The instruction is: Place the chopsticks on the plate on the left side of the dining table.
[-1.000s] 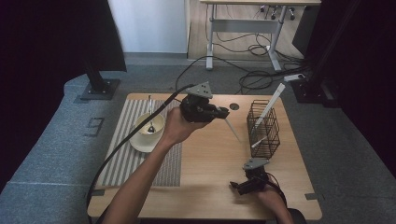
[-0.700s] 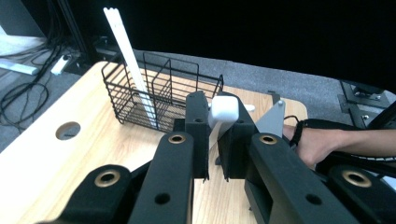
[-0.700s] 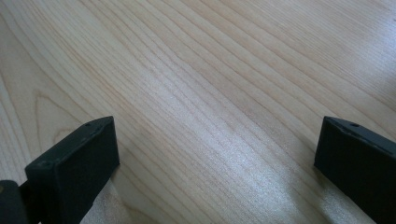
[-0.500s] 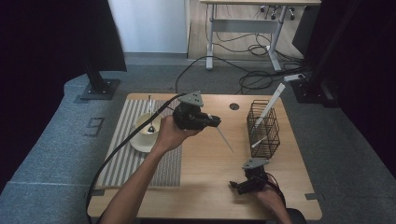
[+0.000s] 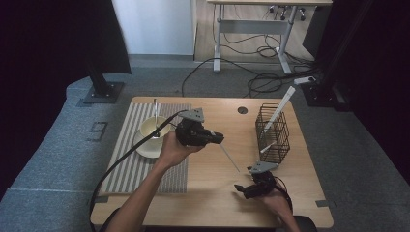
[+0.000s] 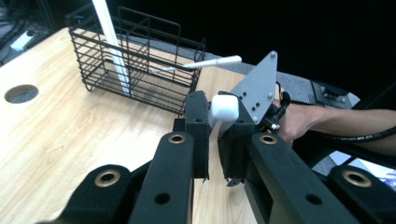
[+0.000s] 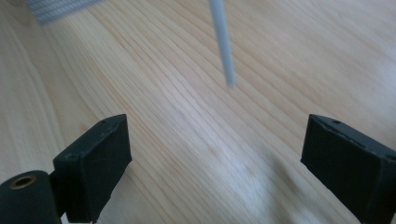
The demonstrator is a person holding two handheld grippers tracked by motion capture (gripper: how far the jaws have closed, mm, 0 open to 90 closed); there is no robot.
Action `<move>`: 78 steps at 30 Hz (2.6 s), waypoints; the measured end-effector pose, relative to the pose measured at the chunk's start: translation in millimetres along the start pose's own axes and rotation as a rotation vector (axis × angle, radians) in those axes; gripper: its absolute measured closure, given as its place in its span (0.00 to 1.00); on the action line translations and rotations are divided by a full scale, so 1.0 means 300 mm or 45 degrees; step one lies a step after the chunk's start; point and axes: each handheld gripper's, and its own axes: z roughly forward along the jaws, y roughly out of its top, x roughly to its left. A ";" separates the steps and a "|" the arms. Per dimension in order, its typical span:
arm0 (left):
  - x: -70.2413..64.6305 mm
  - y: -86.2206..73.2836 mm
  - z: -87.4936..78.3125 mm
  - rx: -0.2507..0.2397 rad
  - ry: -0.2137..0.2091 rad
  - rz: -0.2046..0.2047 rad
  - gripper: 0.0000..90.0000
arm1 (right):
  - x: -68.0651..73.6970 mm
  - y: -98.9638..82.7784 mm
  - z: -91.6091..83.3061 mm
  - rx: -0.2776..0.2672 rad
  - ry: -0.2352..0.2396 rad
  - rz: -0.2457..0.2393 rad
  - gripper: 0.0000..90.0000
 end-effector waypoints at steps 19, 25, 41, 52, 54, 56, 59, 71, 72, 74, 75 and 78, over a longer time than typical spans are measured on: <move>-0.026 -0.049 0.066 0.018 -0.062 -0.011 0.92 | 0.012 0.096 -0.006 -0.132 0.084 -0.038 0.47; -0.024 -0.060 0.071 0.026 -0.072 -0.021 0.92 | 0.007 0.115 -0.010 -0.169 0.130 -0.050 0.63; 0.004 -0.091 0.046 -0.034 -0.055 -0.050 0.89 | 0.023 0.122 -0.044 -0.242 0.165 -0.199 0.94; -0.004 -0.109 -0.003 -0.096 0.175 0.006 0.40 | 0.040 0.115 -0.035 -0.189 0.201 -0.220 0.94; -0.007 -0.121 -0.001 -0.093 0.222 0.015 0.38 | 0.042 0.115 -0.033 -0.174 0.210 -0.221 0.94; -0.008 -0.133 0.002 -0.086 0.272 0.016 0.32 | 0.046 0.115 -0.032 -0.157 0.214 -0.230 0.94; -0.004 -0.154 0.005 -0.071 0.325 0.016 0.27 | 0.053 0.113 -0.034 -0.129 0.205 -0.253 0.94; 0.014 -0.279 0.010 -0.047 0.378 -0.046 0.26 | 0.056 0.106 -0.060 -0.115 0.220 -0.247 0.94; 0.016 -0.291 0.009 -0.039 0.381 -0.048 0.26 | 0.058 0.106 -0.062 -0.115 0.226 -0.246 0.94; 0.018 -0.313 0.009 -0.033 0.385 -0.065 0.26 | 0.059 0.106 -0.063 -0.112 0.237 -0.242 0.94; 0.020 -0.323 0.009 -0.031 0.388 -0.072 0.26 | 0.059 0.106 -0.063 -0.113 0.244 -0.239 0.94; 0.025 -0.361 0.009 -0.029 0.386 -0.096 0.26 | 0.061 0.109 -0.063 -0.107 0.260 -0.242 0.94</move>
